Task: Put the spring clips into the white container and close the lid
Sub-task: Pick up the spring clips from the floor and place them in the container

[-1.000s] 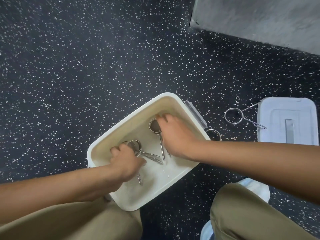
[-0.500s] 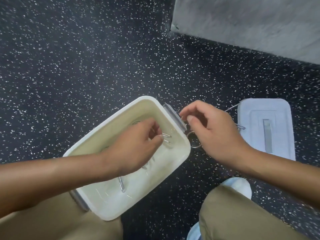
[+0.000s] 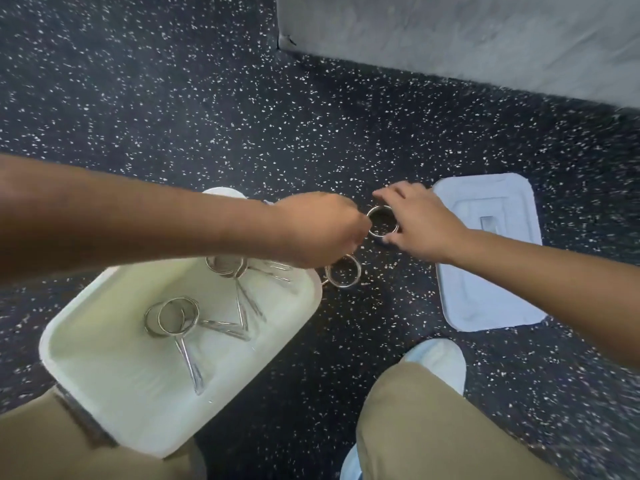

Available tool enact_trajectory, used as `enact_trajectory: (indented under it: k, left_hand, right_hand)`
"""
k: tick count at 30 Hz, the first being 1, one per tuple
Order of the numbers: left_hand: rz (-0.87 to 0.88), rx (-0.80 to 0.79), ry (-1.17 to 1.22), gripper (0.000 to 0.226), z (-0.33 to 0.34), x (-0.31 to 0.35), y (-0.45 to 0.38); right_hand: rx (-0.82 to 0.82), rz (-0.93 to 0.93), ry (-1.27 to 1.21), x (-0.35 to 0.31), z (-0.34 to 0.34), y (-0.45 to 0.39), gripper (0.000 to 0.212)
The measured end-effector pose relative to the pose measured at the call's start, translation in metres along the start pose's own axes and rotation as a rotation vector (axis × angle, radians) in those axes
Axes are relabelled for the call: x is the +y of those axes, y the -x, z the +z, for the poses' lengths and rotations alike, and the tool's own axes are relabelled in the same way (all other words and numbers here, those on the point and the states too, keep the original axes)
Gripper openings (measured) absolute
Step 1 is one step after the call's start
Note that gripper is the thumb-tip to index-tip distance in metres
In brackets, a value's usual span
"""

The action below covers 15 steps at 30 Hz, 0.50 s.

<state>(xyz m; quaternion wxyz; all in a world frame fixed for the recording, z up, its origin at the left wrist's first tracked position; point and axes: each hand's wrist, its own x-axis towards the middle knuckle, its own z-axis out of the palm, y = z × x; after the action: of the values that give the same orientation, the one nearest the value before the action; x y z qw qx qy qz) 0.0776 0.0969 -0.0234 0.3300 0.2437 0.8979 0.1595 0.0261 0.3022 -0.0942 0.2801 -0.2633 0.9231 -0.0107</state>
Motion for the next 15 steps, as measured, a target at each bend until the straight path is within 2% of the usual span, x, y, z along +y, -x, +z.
enact_trajectory:
  k: [4, 8, 12, 15]
  left_hand:
    - [0.037, -0.231, -0.095, 0.027, 0.009, -0.004, -0.025]
    - [0.061, -0.359, -0.131, 0.032, 0.024, -0.003, -0.041]
    - [0.004, -0.426, -0.113, 0.035, 0.042, 0.001, -0.057]
    - [-0.095, -0.452, -0.104, 0.038, 0.047, 0.000, -0.063]
  right_hand:
    - [-0.011, -0.054, 0.141, 0.002, 0.009, -0.009, 0.088]
    - [-0.025, -0.090, 0.188, 0.001, 0.011, -0.014, 0.079]
    - [-0.012, -0.122, 0.096, 0.008, 0.007, -0.012, 0.070]
    - [0.049, -0.085, -0.102, 0.014, -0.004, -0.010, 0.071]
